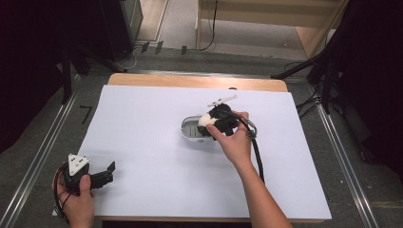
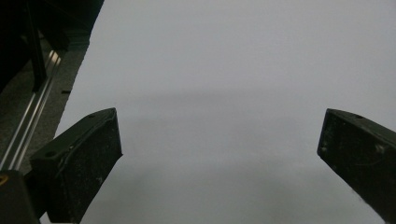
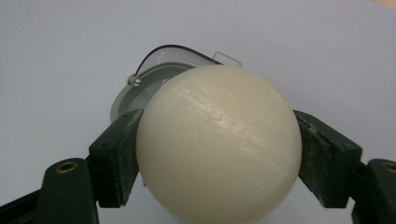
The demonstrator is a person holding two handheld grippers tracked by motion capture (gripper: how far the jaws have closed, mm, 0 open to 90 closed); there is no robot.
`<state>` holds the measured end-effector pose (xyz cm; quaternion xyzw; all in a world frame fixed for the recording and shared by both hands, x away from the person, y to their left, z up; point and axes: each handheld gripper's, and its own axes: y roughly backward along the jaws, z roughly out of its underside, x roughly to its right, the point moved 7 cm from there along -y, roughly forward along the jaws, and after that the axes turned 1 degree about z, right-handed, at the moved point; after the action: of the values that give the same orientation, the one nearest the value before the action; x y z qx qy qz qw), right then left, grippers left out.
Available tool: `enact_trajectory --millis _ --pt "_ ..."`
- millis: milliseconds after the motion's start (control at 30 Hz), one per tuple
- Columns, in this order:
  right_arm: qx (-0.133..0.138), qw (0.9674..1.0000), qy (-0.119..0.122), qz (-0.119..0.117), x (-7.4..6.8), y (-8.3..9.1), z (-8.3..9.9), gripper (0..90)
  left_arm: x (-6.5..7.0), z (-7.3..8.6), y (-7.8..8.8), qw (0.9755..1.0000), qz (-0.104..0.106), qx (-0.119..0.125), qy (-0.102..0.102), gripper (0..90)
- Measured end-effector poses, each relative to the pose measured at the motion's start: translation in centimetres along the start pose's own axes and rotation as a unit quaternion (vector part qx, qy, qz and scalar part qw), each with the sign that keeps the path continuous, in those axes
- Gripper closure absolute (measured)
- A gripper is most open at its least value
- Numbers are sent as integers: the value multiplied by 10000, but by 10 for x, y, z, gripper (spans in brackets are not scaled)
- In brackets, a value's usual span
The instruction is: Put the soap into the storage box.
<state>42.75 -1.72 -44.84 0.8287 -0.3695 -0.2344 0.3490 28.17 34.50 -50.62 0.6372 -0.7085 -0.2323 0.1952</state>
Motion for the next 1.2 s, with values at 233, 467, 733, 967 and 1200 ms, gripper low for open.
enact_trajectory --millis 233,467,733,967,1200 --pt "-50 10000 -2 -47 -6 -11 -5 244 0 0 0 10000 2 0 0 1" --pt "-87 9999 -65 -64 -7 -19 -7 244 0 0 0 10000 18 0 6 1" --pt "-181 9998 -111 -51 -8 -29 -5 244 0 0 0 10000 20 0 10 1" --pt "-226 9996 -162 -14 -6 -34 -4 243 0 0 0 10000 25 -11 16 1" --pt "-252 9995 -166 -8 -7 -37 -2 243 0 0 0 10000 29 -5 28 1"
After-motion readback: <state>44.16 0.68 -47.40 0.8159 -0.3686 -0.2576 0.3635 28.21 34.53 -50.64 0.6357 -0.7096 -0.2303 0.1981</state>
